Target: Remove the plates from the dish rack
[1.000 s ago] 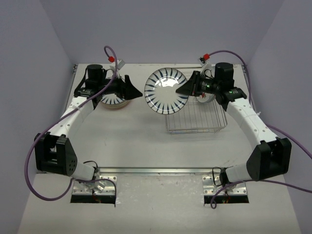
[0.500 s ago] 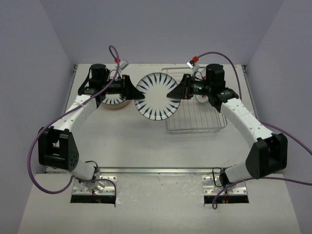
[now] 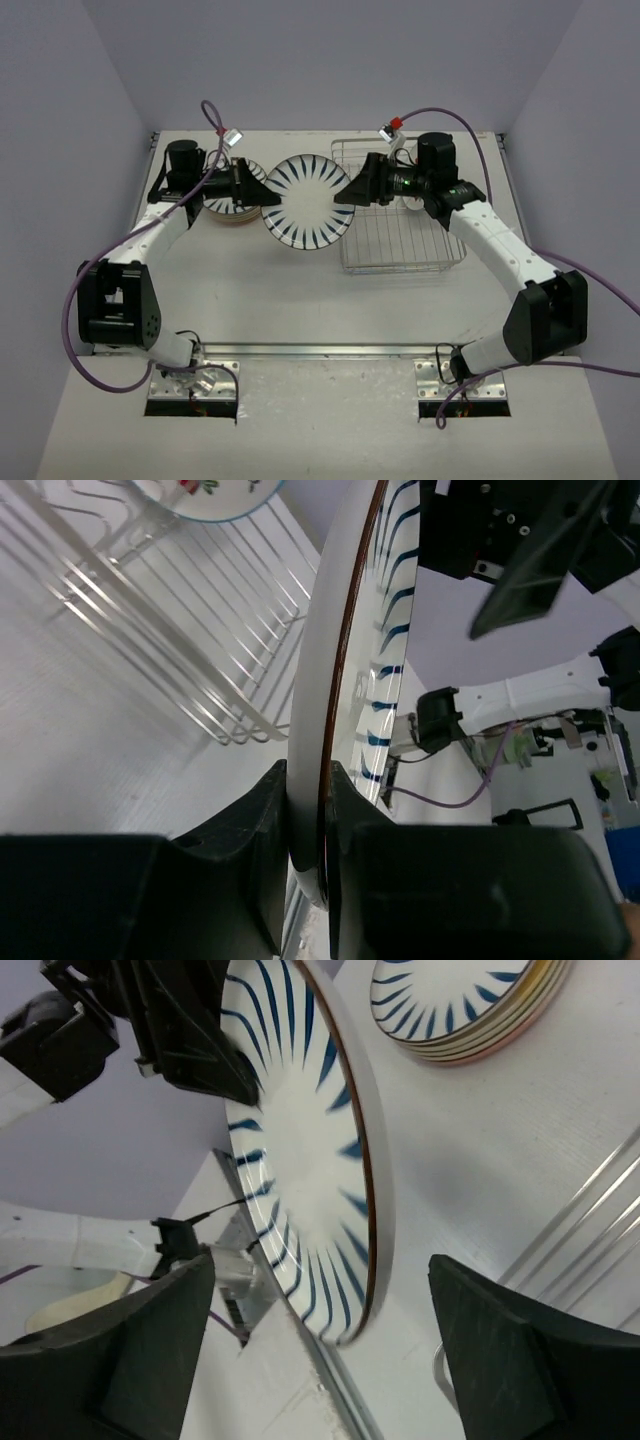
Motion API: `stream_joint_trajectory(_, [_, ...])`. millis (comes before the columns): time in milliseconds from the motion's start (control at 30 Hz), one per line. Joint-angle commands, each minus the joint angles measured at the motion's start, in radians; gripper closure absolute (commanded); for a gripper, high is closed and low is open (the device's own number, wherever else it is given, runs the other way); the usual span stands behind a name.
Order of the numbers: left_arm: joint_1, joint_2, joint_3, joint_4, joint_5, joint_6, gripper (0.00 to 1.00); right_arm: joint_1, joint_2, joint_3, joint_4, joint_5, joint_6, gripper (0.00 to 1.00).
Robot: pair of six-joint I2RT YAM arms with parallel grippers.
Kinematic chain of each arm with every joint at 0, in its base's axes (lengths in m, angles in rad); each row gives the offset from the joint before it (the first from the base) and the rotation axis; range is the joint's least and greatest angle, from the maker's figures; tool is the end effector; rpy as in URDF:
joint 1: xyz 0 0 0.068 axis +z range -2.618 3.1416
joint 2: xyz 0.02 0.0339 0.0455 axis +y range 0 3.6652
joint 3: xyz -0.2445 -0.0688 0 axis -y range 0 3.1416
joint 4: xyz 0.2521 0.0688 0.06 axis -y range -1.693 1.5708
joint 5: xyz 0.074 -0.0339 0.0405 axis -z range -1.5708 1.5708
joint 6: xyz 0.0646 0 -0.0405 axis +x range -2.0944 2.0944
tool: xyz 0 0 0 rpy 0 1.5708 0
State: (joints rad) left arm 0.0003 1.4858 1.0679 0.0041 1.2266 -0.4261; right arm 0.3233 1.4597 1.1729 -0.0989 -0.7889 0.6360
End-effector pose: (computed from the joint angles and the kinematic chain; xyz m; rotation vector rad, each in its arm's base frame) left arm 0.3417 -0.0607 0.2711 0.4245 1.9196 -1.4754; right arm 0.3291 0.1586 0.2978 -0.2450 2.0861 1.3752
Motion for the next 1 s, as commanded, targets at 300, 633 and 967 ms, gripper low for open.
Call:
stream_joint_trajectory(300, [0.290, 0.169, 0.257, -0.183, -0.347, 0.096, 1.00, -0.055, -0.056, 0.024, -0.104, 0.258, -0.118, 0.01])
stream_joint_trajectory(633, [0.337, 0.353, 0.389, -0.231, -0.477, 0.086, 1.00, -0.061, -0.102, -0.004, -0.125, 0.259, -0.148, 0.01])
stream_joint_trajectory(967, [0.343, 0.432, 0.444, -0.302, -0.533, 0.138, 0.85, -0.061, -0.098, 0.002, -0.138, 0.243, -0.156, 0.01])
